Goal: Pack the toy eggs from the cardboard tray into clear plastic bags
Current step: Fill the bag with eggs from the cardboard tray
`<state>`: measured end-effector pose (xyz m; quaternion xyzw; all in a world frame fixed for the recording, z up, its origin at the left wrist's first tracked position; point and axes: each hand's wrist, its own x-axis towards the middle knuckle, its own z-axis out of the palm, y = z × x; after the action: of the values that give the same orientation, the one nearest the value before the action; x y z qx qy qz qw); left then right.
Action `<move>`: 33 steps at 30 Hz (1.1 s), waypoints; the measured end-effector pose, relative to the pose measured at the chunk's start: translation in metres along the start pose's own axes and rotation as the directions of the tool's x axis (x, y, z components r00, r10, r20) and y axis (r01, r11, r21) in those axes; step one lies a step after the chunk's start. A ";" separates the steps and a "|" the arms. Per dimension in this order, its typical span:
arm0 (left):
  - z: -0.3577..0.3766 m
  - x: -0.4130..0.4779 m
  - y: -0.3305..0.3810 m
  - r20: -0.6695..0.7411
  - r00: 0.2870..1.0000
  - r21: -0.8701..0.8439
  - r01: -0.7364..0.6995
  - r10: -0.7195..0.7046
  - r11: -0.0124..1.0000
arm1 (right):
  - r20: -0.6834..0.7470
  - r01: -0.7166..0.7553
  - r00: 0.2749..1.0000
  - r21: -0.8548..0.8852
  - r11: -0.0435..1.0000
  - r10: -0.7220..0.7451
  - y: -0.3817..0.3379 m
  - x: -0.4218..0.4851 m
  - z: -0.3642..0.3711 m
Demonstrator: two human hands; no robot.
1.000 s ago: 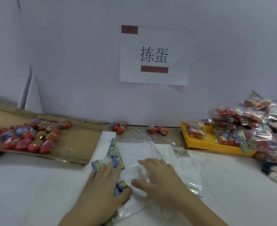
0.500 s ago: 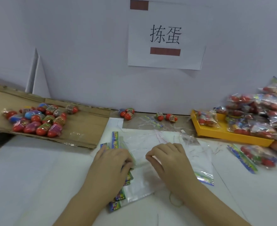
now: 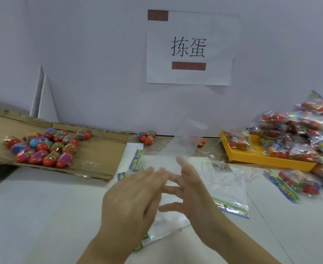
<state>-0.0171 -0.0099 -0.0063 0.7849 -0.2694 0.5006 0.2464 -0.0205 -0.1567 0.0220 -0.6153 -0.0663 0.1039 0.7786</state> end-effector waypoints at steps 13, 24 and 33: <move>-0.008 0.016 -0.005 0.421 0.510 -0.624 0.763 -0.750 0.169 | 0.038 0.009 0.999 0.032 0.999 -0.011 -0.009 0.003 -0.019; -0.002 0.017 -0.004 0.655 0.339 -0.537 0.837 -0.675 -0.100 | -0.105 0.057 0.993 -0.042 0.997 -0.061 -0.010 0.002 -0.018; -0.003 0.021 -0.001 0.602 0.396 -0.599 0.798 -0.693 -0.065 | -0.100 0.062 0.993 -0.061 0.996 -0.068 -0.008 0.001 -0.014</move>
<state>-0.0114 -0.0106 0.0139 0.5905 -0.0094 0.0338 0.8063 -0.0151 -0.1717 0.0262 -0.6396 -0.0495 0.0448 0.7658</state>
